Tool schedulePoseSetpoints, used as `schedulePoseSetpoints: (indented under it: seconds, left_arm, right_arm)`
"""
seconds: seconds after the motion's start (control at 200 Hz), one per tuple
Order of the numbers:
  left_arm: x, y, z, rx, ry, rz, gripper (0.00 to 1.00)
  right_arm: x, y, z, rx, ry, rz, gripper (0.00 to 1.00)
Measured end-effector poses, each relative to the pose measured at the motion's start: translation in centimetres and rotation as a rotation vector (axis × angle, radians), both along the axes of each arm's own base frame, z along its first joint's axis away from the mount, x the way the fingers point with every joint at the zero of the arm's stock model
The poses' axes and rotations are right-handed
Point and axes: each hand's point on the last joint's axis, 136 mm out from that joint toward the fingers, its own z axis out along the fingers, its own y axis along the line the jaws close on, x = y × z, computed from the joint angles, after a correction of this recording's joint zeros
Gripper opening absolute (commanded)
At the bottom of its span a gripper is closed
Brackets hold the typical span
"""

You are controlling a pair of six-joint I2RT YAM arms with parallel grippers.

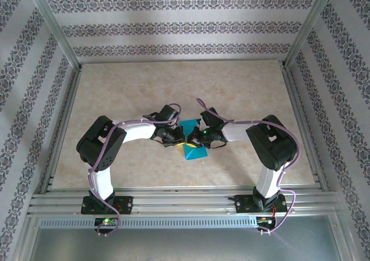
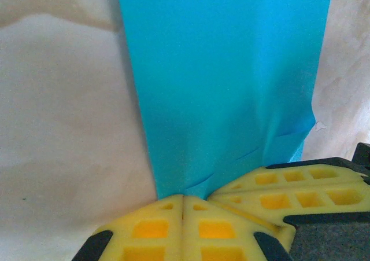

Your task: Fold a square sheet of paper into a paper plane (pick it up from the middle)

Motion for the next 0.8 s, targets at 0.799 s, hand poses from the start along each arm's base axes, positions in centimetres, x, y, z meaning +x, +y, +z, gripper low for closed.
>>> schedulePoseSetpoints:
  seconds: [0.799]
  left_arm:
    - [0.2, 0.1, -0.1, 0.1, -0.008, -0.053, 0.0]
  right_arm:
    - [0.1, -1.5, 3.2, -0.036, -0.16, 0.019, 0.0]
